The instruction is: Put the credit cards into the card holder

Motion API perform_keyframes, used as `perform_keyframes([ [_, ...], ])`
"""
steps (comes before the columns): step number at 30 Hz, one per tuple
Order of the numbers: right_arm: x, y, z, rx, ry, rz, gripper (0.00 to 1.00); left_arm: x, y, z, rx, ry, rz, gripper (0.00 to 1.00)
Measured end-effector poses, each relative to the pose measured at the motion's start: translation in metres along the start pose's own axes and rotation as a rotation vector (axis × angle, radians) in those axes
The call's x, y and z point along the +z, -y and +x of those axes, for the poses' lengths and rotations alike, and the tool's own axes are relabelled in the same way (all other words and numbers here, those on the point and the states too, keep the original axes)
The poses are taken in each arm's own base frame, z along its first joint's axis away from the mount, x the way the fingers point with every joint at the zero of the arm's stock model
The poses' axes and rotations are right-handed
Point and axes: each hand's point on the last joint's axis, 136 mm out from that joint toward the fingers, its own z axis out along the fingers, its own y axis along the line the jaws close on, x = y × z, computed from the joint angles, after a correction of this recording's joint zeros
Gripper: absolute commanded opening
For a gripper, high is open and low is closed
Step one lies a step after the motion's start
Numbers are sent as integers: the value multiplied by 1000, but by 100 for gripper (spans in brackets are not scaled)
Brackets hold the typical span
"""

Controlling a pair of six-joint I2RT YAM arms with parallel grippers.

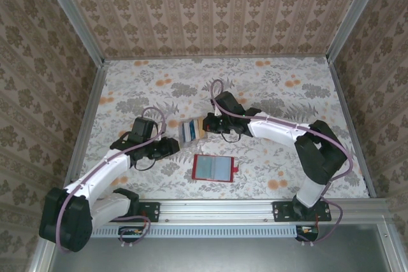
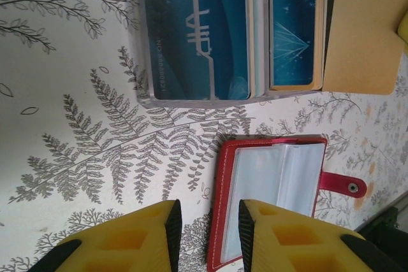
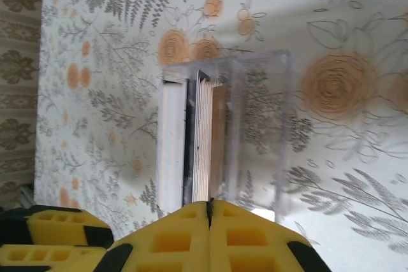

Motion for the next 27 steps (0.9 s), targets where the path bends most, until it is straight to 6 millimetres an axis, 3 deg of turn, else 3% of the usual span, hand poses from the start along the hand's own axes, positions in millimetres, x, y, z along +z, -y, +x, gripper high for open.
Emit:
perform_keyframes([
  [13,-71,32,41,37,79,-9,0,12,10,12,28,-68,37,35],
  [17,-80,46,54,90,86,-17,0,23,15,22,51,-122,39,35],
  [22,-91,60,86,168,51,-67,0,31,25,26,82,-155,48,38],
  [27,-84,73,122,248,-19,-138,0,43,30,37,107,-218,57,41],
])
